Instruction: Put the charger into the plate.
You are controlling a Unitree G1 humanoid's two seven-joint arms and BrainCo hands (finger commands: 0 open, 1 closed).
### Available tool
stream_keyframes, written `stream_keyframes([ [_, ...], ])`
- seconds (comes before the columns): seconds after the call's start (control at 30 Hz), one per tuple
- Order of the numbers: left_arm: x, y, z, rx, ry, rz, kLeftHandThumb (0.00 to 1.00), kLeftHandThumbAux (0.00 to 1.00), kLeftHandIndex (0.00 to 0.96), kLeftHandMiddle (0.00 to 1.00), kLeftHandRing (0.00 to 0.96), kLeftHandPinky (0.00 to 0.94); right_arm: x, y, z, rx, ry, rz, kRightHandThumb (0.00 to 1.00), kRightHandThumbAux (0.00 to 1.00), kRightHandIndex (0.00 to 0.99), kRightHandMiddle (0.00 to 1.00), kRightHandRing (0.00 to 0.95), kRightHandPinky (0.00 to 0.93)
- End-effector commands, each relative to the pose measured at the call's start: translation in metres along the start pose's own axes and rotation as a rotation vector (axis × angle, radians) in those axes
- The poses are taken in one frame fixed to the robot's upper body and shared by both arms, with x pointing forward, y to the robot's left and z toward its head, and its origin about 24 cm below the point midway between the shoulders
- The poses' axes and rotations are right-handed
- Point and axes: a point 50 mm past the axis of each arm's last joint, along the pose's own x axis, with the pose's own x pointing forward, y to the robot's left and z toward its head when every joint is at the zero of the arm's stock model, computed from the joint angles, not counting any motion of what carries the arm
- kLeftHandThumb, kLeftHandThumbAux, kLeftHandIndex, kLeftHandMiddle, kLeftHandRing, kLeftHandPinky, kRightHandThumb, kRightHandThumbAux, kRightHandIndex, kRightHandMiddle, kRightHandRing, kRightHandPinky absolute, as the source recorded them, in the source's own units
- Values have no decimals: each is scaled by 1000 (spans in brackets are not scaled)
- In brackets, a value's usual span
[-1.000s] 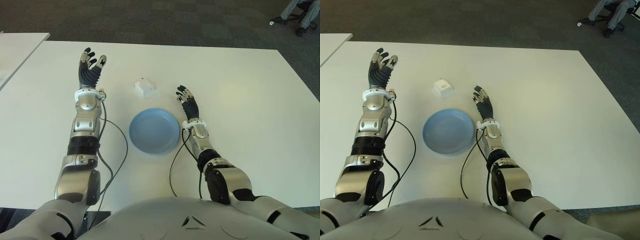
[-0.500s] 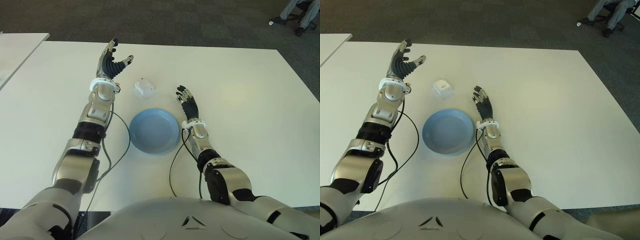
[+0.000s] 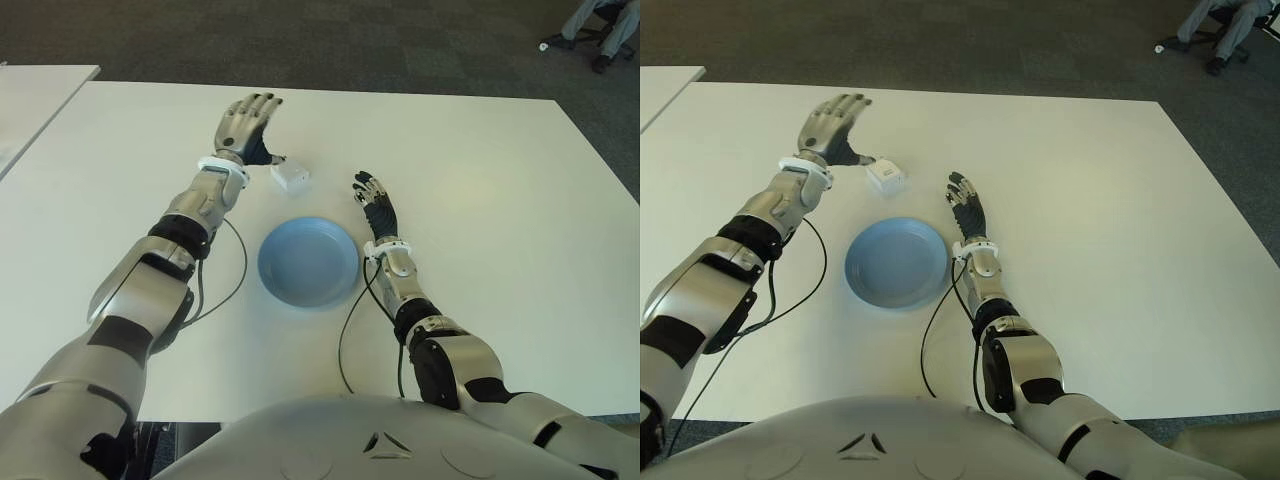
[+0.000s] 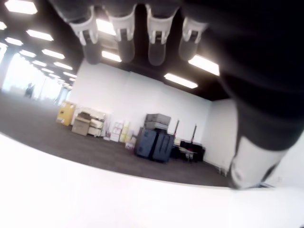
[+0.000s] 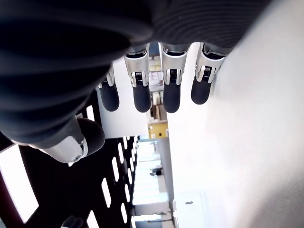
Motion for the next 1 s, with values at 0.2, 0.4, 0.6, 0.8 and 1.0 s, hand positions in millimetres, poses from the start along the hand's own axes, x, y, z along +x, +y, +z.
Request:
stream_keyframes([
  [0.2, -19, -33, -7, 357, -167, -214, 8, 846, 20, 13, 2, 2, -12, 10, -22, 63, 114, -3, 13, 528, 146, 164, 133, 124],
  [0.4, -27, -45, -6, 494, -238, -301, 0, 841, 1, 1, 0, 0, -12, 10, -22, 67, 110, 5, 4, 547, 145, 171, 142, 134],
  [0.6, -36, -56, -6, 550, -284, -370, 0, 817, 0, 0, 0, 0, -12, 10, -22, 66, 111, 4, 0, 557, 142, 175, 146, 131],
  [0.8, -46, -66, -9, 552, -295, -414, 0, 796, 0, 0, 0, 0, -12, 10, -22, 76, 114, 9, 0, 557, 131, 168, 140, 128],
  [1.0, -53, -73, -11, 539, -295, -467, 0, 780, 0, 0, 0, 0, -12, 11, -22, 72, 107, 17, 0, 554, 118, 159, 136, 134],
])
